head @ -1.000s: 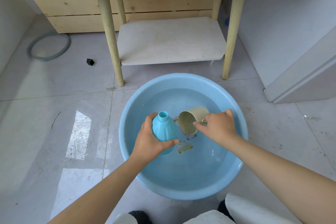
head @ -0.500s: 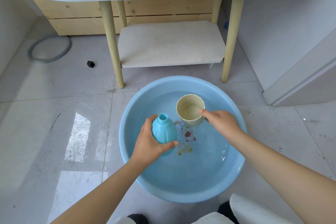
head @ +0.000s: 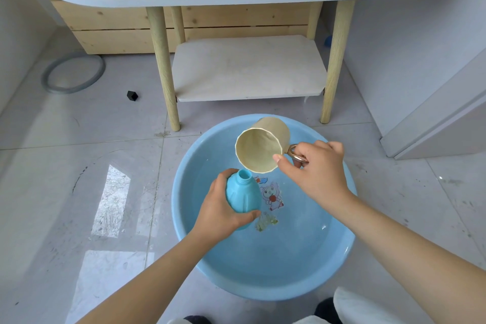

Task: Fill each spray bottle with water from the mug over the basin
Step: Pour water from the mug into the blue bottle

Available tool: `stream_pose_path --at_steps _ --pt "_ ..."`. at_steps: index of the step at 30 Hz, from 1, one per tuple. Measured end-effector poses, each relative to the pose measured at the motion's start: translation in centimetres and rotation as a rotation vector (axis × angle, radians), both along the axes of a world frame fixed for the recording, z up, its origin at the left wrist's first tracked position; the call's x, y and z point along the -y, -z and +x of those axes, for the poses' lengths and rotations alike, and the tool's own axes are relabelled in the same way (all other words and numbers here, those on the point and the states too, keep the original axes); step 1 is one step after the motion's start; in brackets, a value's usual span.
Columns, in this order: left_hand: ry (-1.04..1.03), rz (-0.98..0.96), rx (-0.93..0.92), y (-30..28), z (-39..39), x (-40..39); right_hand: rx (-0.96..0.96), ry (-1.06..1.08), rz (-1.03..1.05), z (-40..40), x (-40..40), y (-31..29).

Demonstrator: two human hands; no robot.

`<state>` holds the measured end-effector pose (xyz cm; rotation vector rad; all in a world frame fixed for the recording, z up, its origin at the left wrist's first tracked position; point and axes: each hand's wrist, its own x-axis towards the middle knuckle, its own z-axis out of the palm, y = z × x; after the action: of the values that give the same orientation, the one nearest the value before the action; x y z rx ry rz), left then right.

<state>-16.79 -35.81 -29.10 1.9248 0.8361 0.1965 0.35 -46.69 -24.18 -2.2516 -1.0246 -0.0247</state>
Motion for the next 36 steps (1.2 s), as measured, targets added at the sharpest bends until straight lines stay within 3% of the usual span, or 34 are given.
stream_pose_path --at_steps 15,36 --pt "0.016 -0.004 -0.003 -0.3 0.2 0.1 0.333 -0.046 0.109 -0.2 -0.3 -0.2" --pt "0.019 0.025 -0.010 -0.5 0.2 -0.2 0.472 -0.094 0.209 -0.2 -0.7 -1.1"
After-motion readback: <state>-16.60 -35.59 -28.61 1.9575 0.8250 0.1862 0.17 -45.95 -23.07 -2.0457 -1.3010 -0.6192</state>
